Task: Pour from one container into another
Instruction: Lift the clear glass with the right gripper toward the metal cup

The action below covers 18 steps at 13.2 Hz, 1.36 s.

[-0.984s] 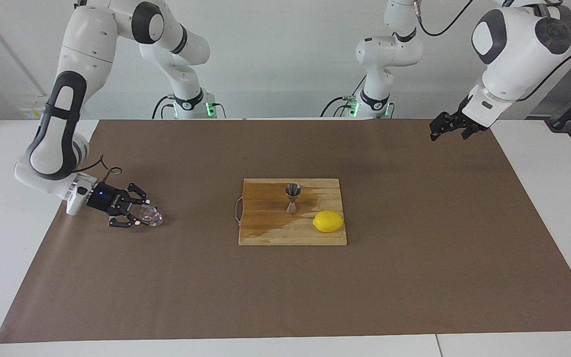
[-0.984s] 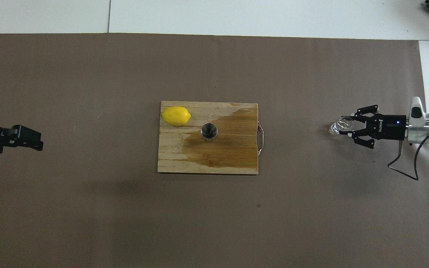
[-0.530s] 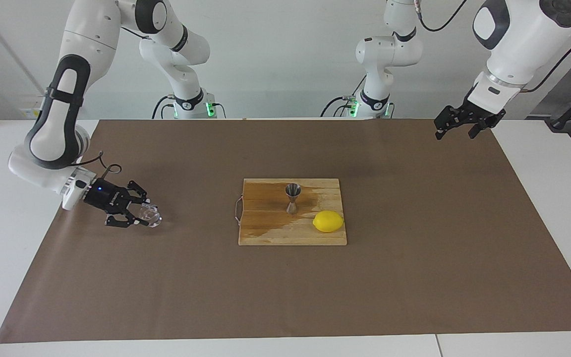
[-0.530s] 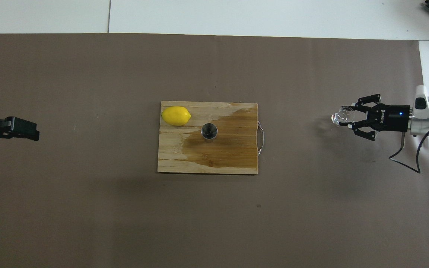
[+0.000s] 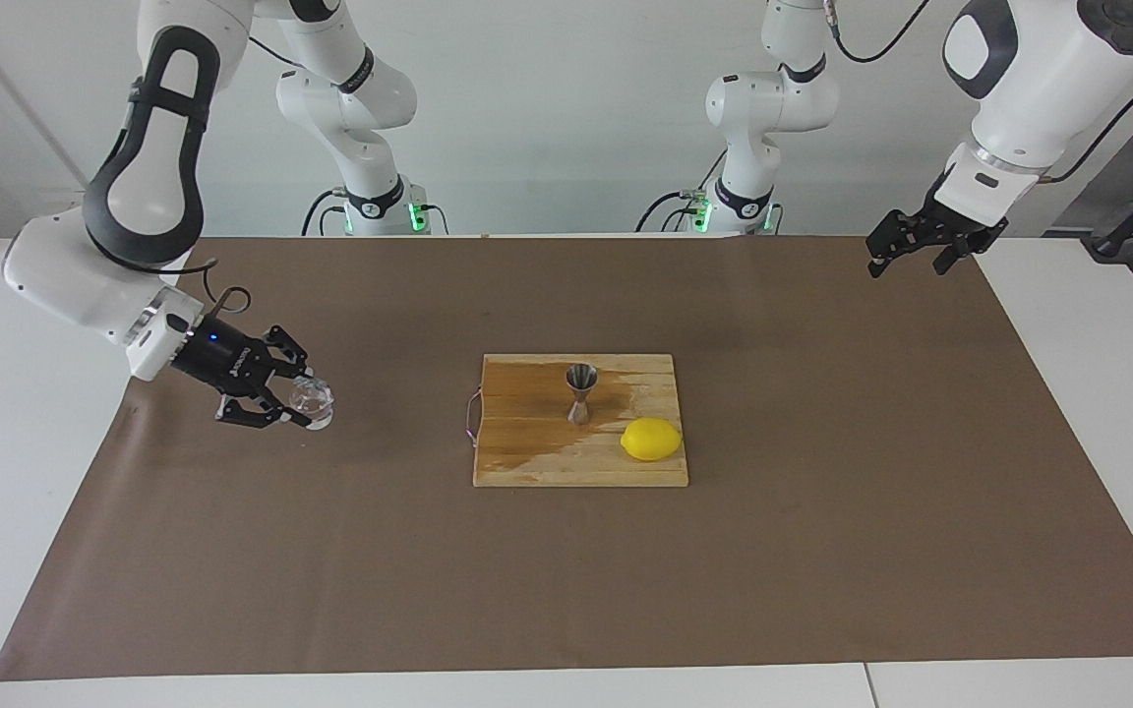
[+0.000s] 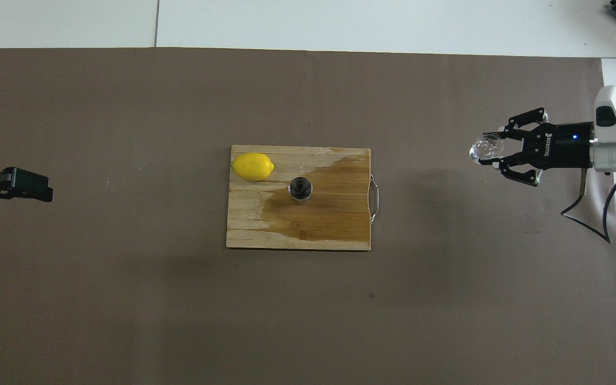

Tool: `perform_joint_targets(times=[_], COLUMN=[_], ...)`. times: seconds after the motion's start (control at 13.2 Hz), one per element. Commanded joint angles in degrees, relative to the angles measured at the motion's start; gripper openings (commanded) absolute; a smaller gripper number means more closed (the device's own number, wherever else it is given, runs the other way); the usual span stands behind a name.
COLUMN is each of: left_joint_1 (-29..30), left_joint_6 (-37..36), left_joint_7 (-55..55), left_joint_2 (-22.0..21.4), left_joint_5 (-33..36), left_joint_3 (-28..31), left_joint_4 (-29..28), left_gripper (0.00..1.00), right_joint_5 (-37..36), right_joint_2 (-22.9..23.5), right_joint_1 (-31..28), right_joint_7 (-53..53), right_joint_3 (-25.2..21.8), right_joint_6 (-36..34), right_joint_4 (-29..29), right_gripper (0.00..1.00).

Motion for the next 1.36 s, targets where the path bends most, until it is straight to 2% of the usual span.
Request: perform_joint_targets(times=[0.0,0.15,0.45,0.76,1.29], left_joint_1=[0.25,0.25,-0.54,-0.01,-0.11], left_joint_6=[-0.41,-0.41,-3.65,-4.1,-4.98], left_joint_7=[0.1,0.01,0.1,-0.16,0.19], left_joint_2=[-0.81,-0.81,-1.87,-0.81,6.12], left_joint_5=[0.96,0.96,0.96,0.61,0.08], left_joint_3=[-0.12,-0.12,-0.56,0.32,0.32], left_joint_4=[-0.67,-0.67,-0.85,-0.06,13.02], left_gripper=[1.0,1.0,1.0,1.0,1.0], right_joint_5=[-1.98,-2.06,-2.33,-5.84,-13.04], right_joint_2=[-1.99,-2.35,-2.52,-2.61,-2.61], right_joint_1=[-0.34,-0.25,-0.08,0.8,0.98], right_joint_7=[6.41,8.45,14.85,21.28,28.05], right_joint_3=[4.66,7.92,16.17,20.93,28.67], right_joint_6=[1.09,1.35,8.28,11.54,13.57], right_joint_4=[-0.21,-0.21,-0.21,-0.21,-0.21], right_gripper=[0.24,0.24,0.25,0.25,0.25])
